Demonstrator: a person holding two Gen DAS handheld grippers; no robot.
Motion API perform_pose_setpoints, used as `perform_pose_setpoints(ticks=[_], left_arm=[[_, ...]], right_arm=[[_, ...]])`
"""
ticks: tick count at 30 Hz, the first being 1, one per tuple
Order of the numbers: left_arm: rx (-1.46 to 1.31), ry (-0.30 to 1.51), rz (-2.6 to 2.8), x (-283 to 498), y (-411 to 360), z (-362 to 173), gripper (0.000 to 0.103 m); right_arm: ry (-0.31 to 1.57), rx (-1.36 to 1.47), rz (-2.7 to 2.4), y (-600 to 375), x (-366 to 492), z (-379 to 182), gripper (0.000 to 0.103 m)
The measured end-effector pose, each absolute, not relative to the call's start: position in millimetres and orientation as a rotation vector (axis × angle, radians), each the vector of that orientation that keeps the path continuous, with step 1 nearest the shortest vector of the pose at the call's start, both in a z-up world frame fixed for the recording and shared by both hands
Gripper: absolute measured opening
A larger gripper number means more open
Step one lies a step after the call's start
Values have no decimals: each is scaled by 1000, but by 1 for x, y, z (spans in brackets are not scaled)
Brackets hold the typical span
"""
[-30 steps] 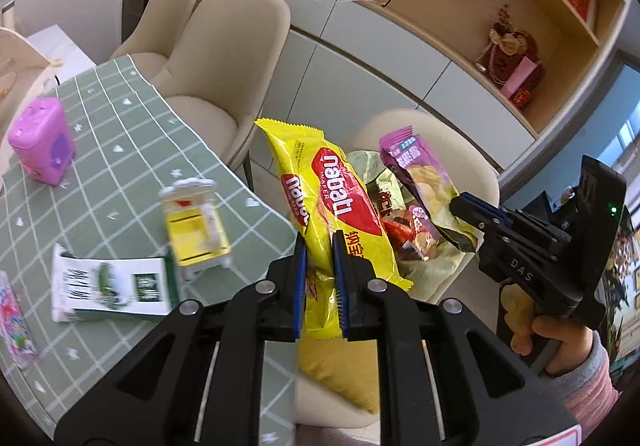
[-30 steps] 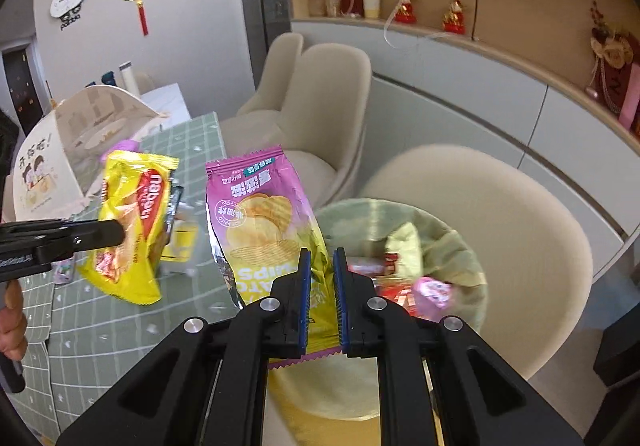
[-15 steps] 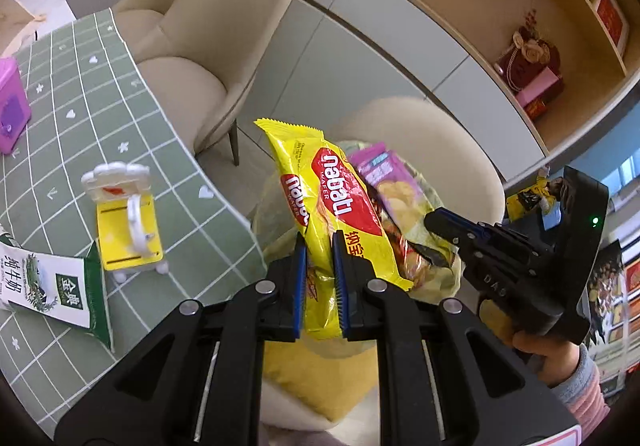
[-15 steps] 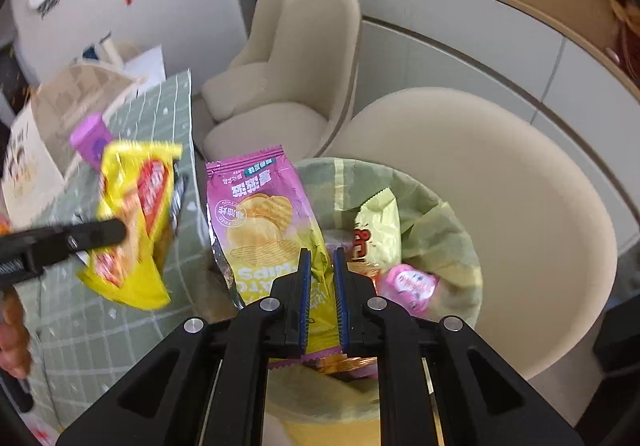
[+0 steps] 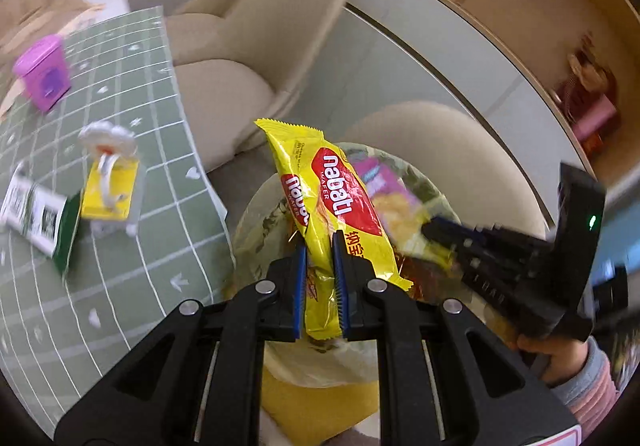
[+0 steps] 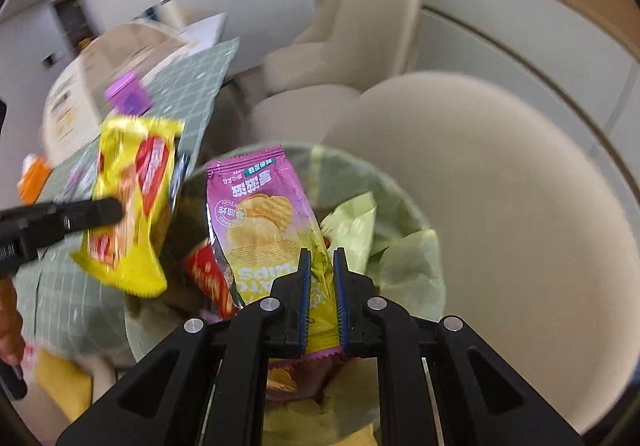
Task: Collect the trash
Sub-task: 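Carry the Nabati bag in the left tool while the right tool carries the chips bag to the bin, then open both tools over the bin to drop the Nabati and chips bags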
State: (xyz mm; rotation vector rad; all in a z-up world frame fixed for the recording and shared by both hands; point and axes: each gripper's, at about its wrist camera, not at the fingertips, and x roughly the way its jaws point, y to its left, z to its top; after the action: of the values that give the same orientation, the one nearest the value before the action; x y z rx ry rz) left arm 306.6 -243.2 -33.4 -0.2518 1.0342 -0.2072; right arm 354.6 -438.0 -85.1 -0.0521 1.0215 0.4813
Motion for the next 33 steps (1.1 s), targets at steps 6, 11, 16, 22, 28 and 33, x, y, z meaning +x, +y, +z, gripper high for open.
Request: perform_pose_setpoints(ticks=[6,11,16,22,28,33], left_arm=[[-288,1030,-66,294,-265,-30,12],[-266,1024,-42,288,-287,-25,12],[-271,1022,-36,290,-293,-26,12],[-287,1067,-72,304,-300,-37,12],[-289,1122,-92,318,-307,-54,12],[-256,1175,-133,329,-317,-72,13]], right_arm=[[1035,-95,590,-458,356,-89,12],[1028,-73,604,-473,360,-87,12],[1011,-65,642,-474,360,-88,12],[981,-68,656,-474,359,-87,25],[918,-74,620,-488,351,-75,37],[880,-25,585,-503,349,-64,37]])
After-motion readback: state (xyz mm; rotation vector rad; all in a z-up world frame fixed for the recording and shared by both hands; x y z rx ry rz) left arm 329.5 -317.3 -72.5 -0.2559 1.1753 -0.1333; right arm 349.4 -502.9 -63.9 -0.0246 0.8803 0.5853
